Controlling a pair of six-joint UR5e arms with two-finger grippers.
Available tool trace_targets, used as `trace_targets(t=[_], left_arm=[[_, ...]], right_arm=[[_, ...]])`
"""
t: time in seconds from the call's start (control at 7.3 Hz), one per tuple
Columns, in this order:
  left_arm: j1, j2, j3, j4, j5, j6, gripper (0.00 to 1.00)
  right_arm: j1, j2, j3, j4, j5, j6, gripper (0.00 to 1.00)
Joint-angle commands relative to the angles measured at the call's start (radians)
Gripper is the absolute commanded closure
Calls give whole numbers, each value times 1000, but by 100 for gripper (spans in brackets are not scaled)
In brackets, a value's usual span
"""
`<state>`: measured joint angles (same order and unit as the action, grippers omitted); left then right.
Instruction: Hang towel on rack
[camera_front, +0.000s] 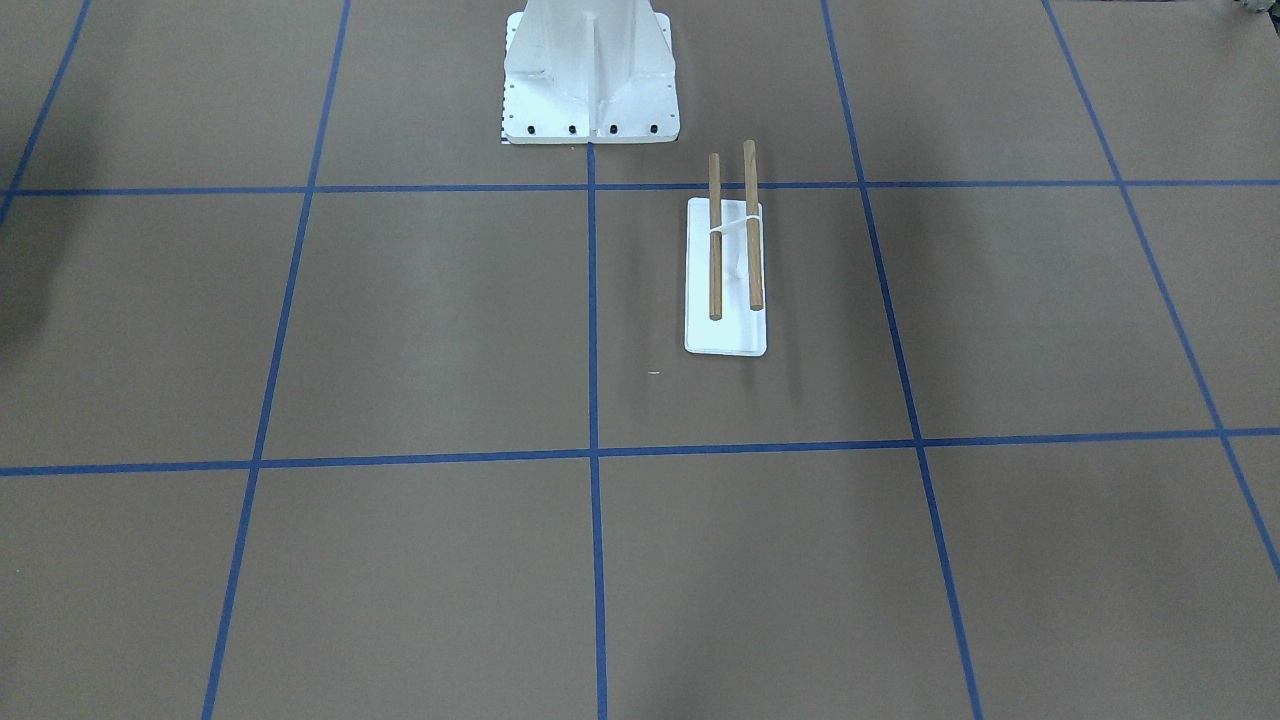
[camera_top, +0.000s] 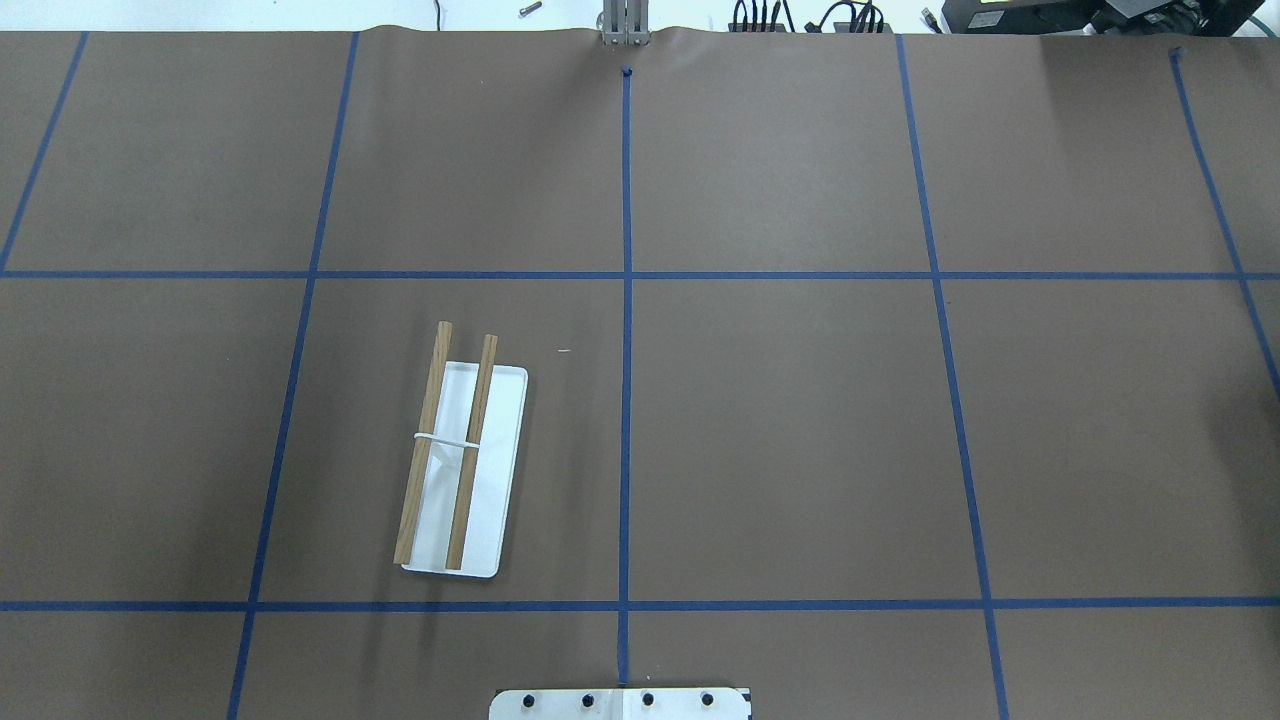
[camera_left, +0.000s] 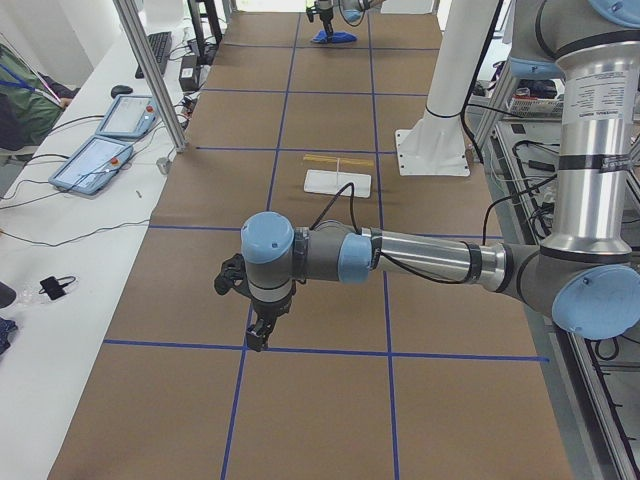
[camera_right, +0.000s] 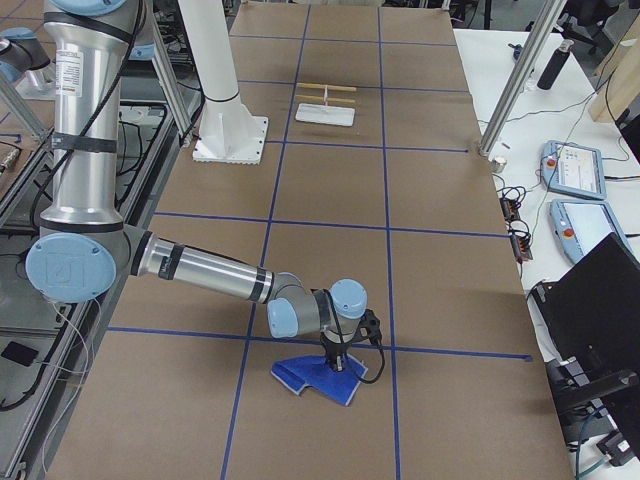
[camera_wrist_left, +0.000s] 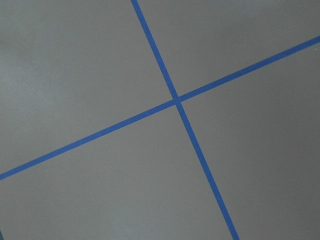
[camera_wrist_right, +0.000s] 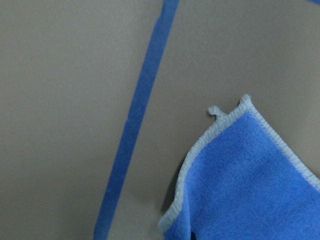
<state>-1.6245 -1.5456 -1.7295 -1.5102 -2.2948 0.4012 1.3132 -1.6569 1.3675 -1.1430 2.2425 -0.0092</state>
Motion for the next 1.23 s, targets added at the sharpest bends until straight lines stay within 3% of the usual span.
trace_targets(t=[0.0, 0.27, 0.55, 0.68, 0.82, 1.1], left_arm=[[0, -1, -8, -1, -2, 1, 2], [2, -5, -10, -11, -14, 1, 2], [11, -7, 8, -205, -72, -5, 2], [43, -37, 63, -243, -75, -77, 2], [46, -50, 56, -278, -102, -260, 2], [64, -47, 111, -504, -133, -275, 2]], right_arm=[[37, 40, 69, -1, 12, 14, 100], [38, 147, 87, -1, 12, 18, 100], [22, 300, 74, -59, 41, 56, 100], [-24, 360, 88, -79, 63, 196, 100], [-78, 418, 91, -72, 65, 336, 100], [-184, 544, 120, -72, 59, 630, 100]])
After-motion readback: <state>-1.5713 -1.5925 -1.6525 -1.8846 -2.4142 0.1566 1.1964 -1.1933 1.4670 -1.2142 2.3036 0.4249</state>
